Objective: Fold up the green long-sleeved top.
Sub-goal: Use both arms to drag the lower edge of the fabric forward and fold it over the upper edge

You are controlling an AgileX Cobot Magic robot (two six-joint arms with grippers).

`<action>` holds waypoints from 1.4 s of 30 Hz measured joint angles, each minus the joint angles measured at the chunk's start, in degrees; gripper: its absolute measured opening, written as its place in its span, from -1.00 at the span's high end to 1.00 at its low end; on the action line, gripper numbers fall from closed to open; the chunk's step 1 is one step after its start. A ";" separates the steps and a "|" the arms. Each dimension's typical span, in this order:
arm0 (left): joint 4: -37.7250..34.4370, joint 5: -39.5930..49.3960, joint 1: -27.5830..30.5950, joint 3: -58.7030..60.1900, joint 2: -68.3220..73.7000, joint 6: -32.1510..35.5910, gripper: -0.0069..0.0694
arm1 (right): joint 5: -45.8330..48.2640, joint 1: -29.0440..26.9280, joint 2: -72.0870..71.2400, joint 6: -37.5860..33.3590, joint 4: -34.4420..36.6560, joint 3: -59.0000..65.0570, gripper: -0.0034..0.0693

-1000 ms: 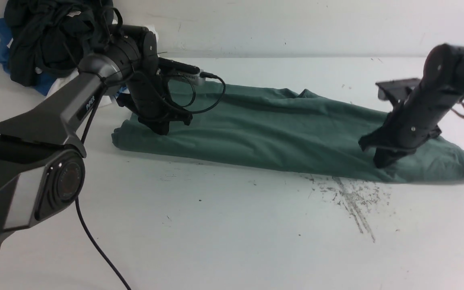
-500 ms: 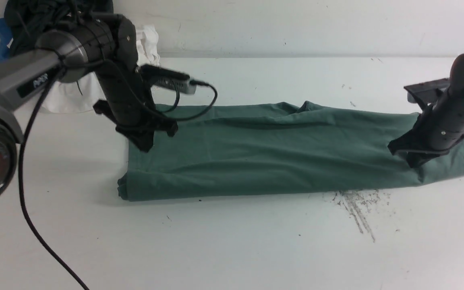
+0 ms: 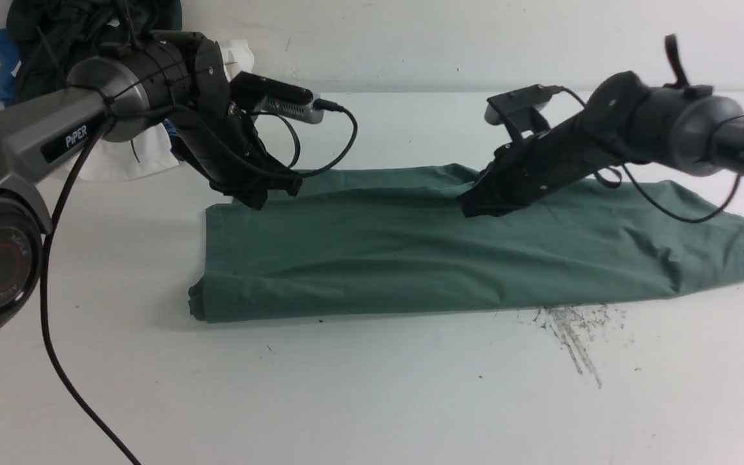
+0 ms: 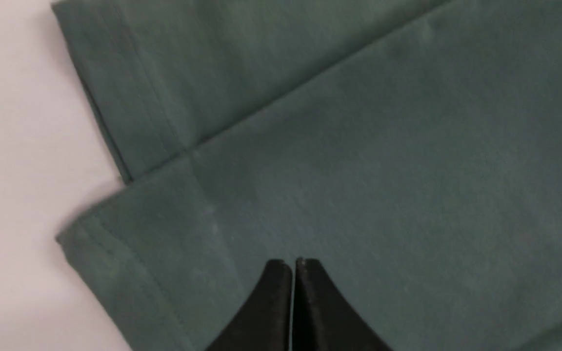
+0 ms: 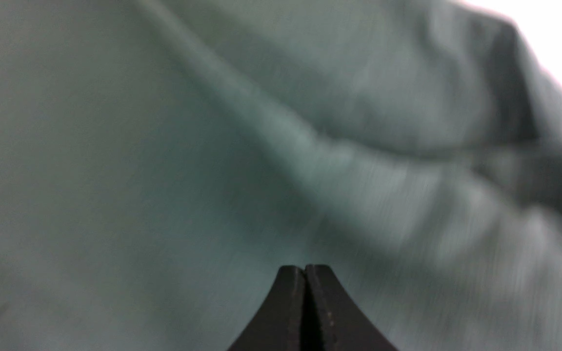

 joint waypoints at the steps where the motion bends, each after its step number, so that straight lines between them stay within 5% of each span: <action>1: 0.14 0.13 0.00 0.00 0.00 0.07 0.84 | 0.00 0.07 0.00 0.12 0.00 -0.54 0.94; 6: 5.12 1.08 0.00 0.00 0.07 -0.03 0.84 | -2.13 -0.41 8.38 10.99 -7.75 -12.26 0.94; 9: 9.41 0.59 0.24 0.00 0.07 -4.44 0.84 | -0.32 -1.46 10.13 25.39 -16.60 -17.71 0.94; 11: 9.96 -0.87 1.02 0.00 0.07 -7.77 0.83 | 1.74 -1.73 10.02 28.76 -19.18 -19.99 0.94; 18: 7.77 -6.83 4.22 -0.06 1.16 -11.37 0.51 | 14.03 -1.93 8.13 25.13 -14.89 -26.01 0.94; 22: 6.71 -9.54 4.49 -0.06 4.27 -11.37 0.08 | 22.90 -0.77 8.60 17.40 -10.35 -26.33 0.94; 24: 6.58 -11.33 4.49 -0.06 5.55 -11.37 0.04 | 24.06 -0.31 8.73 16.61 -9.84 -26.27 0.94; 28: 6.46 -14.07 4.32 -0.06 6.36 -10.88 0.26 | 24.23 -0.21 8.73 16.33 -9.77 -26.34 0.94; 32: 6.46 -15.30 4.07 -0.06 6.17 -8.16 0.75 | 24.97 -0.21 8.73 16.29 -11.48 -26.38 0.94; 42: 4.97 -15.86 2.77 -1.09 -0.66 -7.51 0.83 | 26.45 -0.21 8.73 18.04 -18.47 -26.38 0.94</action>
